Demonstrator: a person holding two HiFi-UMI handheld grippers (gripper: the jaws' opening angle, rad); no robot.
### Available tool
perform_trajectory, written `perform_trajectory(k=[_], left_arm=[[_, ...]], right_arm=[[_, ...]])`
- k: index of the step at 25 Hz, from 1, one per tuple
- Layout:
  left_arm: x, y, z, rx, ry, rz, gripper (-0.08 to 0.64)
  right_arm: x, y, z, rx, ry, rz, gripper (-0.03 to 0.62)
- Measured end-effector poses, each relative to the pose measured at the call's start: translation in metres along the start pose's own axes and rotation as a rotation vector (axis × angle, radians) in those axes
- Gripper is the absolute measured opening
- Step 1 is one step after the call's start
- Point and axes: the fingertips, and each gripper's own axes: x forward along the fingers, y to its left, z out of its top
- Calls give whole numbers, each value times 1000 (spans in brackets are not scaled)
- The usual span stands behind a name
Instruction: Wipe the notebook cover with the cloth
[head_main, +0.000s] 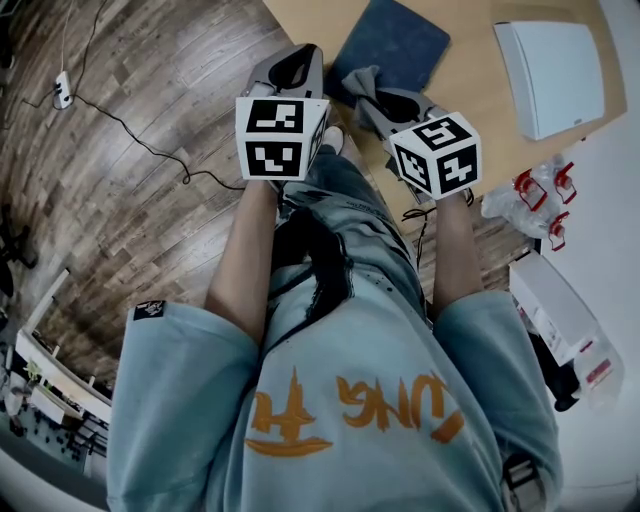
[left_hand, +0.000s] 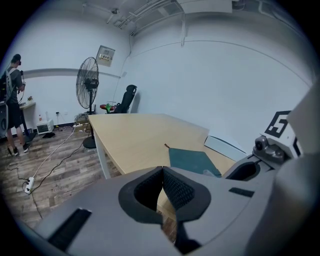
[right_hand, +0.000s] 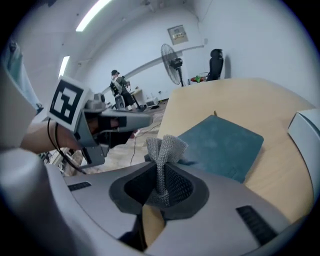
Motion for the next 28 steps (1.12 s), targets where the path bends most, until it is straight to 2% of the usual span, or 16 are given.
perform_trajectory(k=[2,6,14,21,28], left_arm=[[3,5,3,4,3,0,17],[11,16,12,9,14,-22,17],[38,40,27,11,43,-53,17],[56,43,31,35,79,-116,17],[61,62,37,36,89,-114,17]], right_arm=[[-1,-15,14,44,-49,-27,46],[-1,-47,37,57,-88,-111,46],[15,-95,83,71,-131,-225,48],[32,-123,107,55,-122,-282,49],[49,-139,121,71,-109,-311,48]])
